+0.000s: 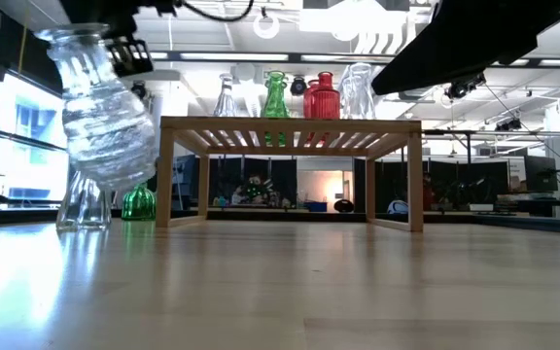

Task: Sort vases onto shelf
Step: Put the transparent vase on the shelf aligned with the other transparent vase

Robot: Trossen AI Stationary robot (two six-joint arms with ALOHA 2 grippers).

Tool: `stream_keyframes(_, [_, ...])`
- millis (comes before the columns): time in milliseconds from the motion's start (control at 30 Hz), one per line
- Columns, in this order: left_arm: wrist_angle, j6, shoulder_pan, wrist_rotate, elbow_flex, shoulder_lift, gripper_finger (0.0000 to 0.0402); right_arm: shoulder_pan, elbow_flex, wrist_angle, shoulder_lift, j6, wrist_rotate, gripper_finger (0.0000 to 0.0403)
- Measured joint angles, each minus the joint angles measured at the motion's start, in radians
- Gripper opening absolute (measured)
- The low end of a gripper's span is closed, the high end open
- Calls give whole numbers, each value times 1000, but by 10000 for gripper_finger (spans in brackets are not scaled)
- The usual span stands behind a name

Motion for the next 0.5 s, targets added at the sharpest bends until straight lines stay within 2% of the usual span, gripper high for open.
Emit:
stream_keyframes(233, [44,28,151,154,-52,47,1,0,0,10,0,2,0,0])
stream_keyframes(500, [72,121,181,244,-59,168,1,4,0,13,0,0,-2,0])
